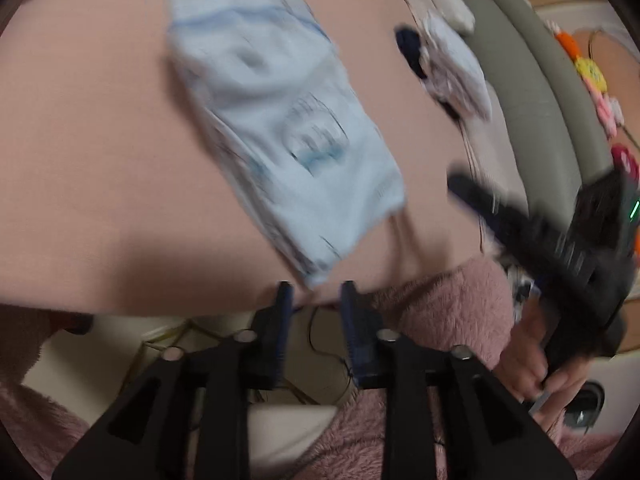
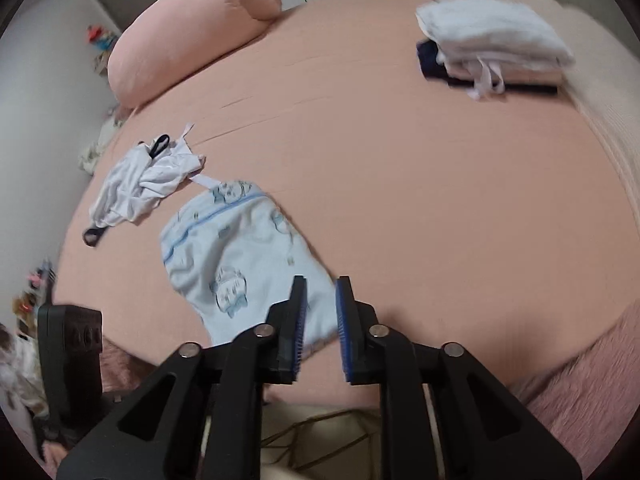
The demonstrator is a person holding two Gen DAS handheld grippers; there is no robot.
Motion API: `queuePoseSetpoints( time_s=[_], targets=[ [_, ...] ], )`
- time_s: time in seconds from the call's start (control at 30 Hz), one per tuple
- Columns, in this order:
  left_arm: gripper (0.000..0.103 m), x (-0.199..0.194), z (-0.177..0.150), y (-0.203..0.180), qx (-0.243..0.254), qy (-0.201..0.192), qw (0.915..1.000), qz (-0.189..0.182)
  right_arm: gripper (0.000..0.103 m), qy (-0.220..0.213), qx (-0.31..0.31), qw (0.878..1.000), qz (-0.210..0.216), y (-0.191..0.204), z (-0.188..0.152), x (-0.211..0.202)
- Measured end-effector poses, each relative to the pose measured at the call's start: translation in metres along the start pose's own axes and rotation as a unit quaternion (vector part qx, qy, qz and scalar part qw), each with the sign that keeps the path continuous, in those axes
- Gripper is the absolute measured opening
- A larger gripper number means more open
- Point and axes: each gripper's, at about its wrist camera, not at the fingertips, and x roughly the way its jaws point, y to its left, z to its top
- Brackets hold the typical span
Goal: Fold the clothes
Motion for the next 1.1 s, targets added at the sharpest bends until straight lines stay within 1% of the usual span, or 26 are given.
queuePoseSetpoints(
  time_s=[0.03, 0.07, 0.1, 0.13, 0.2, 0.27, 0.33, 0.37, 0.4, 0.43, 0.47, 0.5, 0.53, 0.57, 0.63, 0.67, 0.73, 0.8, 0.87, 0.9, 0.93, 0.97, 1.03, 1.1],
  targets=[
    [0.037, -0.008, 0.004, 0.007, -0.013, -0.016, 0.9998, -0.001, 0.027, 0.016, 0.007, 1.000, 0.013, -0.003, -0.005, 0.003],
    [0.041, -0.015, 0.009, 0.015, -0.027, -0.031, 0.9991, 0.001, 0.035, 0.046, 0.013, 0.998, 0.035, -0.007, -0.012, 0.010],
    [0.044, -0.020, 0.015, 0.023, -0.041, -0.046, 0.9980, 0.007, 0.039, 0.074, 0.023, 0.995, 0.061, -0.009, -0.017, 0.020],
    [0.046, -0.022, 0.022, 0.029, -0.051, -0.057, 0.9970, 0.009, 0.039, 0.100, 0.033, 0.991, 0.084, -0.011, -0.023, 0.029],
    [0.046, -0.019, 0.036, 0.037, -0.056, -0.062, 0.9965, 0.004, 0.039, 0.121, 0.042, 0.987, 0.094, -0.006, -0.031, 0.045],
    [0.046, -0.011, 0.047, 0.039, -0.053, -0.058, 0.9969, -0.011, 0.039, 0.110, 0.037, 0.990, 0.079, -0.001, -0.033, 0.054],
    [0.046, 0.001, 0.053, 0.033, -0.045, -0.051, 0.9975, -0.020, 0.040, 0.108, 0.040, 0.990, 0.079, -0.001, -0.036, 0.060],
    [0.046, 0.007, 0.056, 0.030, -0.037, -0.048, 0.9981, -0.015, 0.040, 0.107, 0.042, 0.990, 0.080, -0.001, -0.038, 0.063],
    [0.045, 0.012, 0.056, 0.026, -0.028, -0.048, 0.9984, -0.002, 0.040, 0.106, 0.045, 0.989, 0.091, -0.004, -0.038, 0.064],
    [0.044, 0.014, 0.053, 0.024, -0.021, -0.055, 0.9982, 0.014, 0.039, 0.105, 0.042, 0.989, 0.097, -0.005, -0.038, 0.065],
    [0.040, 0.014, 0.048, 0.021, -0.014, -0.064, 0.9975, 0.028, 0.033, 0.104, 0.042, 0.988, 0.103, -0.008, -0.038, 0.066],
    [0.034, 0.013, 0.041, 0.019, -0.009, -0.071, 0.9968, 0.034, 0.020, 0.099, 0.045, 0.988, 0.108, -0.011, -0.037, 0.066],
    [0.022, 0.014, 0.036, 0.015, -0.006, -0.072, 0.9968, 0.033, 0.016, 0.095, 0.049, 0.988, 0.115, -0.014, -0.037, 0.065],
    [0.020, 0.014, 0.031, 0.012, -0.005, -0.074, 0.9966, 0.035, 0.013, 0.092, 0.049, 0.988, 0.118, -0.016, -0.035, 0.065],
    [0.018, 0.016, 0.026, 0.004, -0.002, -0.080, 0.9955, 0.050, 0.012, 0.081, 0.018, 0.990, 0.110, -0.016, -0.029, 0.054],
    [0.018, 0.021, 0.025, -0.001, -0.002, -0.079, 0.9958, 0.047, 0.011, 0.074, 0.003, 0.992, 0.107, -0.016, -0.026, 0.049],
    [0.018, 0.028, 0.021, -0.005, -0.004, -0.061, 0.9978, 0.025, 0.011, 0.043, -0.006, 0.994, 0.095, -0.021, -0.011, 0.038],
    [0.021, 0.035, 0.024, -0.018, 0.012, -0.045, 0.9988, 0.013, 0.011, 0.024, -0.008, 0.998, 0.065, -0.025, -0.002, 0.033],
    [0.029, 0.029, 0.024, -0.025, 0.033, -0.042, 0.9986, 0.003, 0.010, 0.007, -0.010, 0.999, 0.031, -0.030, 0.002, 0.027],
    [0.031, 0.021, 0.023, -0.022, 0.037, -0.050, 0.9980, 0.001, 0.009, -0.001, -0.011, 1.000, 0.014, -0.033, 0.004, 0.023],
    [0.037, 0.010, 0.021, -0.016, 0.038, -0.068, 0.9969, 0.006, 0.009, -0.011, -0.013, 1.000, -0.009, -0.037, 0.001, 0.016],
    [0.044, 0.001, 0.019, -0.009, 0.036, -0.090, 0.9952, 0.017, 0.009, -0.017, -0.015, 0.999, -0.040, -0.042, -0.001, 0.012],
    [0.045, -0.010, 0.014, 0.008, 0.017, -0.132, 0.9895, 0.057, 0.012, -0.008, -0.007, 0.998, -0.069, -0.052, -0.001, 0.017],
    [0.045, -0.021, 0.009, 0.024, -0.003, -0.168, 0.9817, 0.090, 0.013, 0.025, 0.040, 0.999, -0.016, -0.070, -0.002, 0.027]
  ],
)
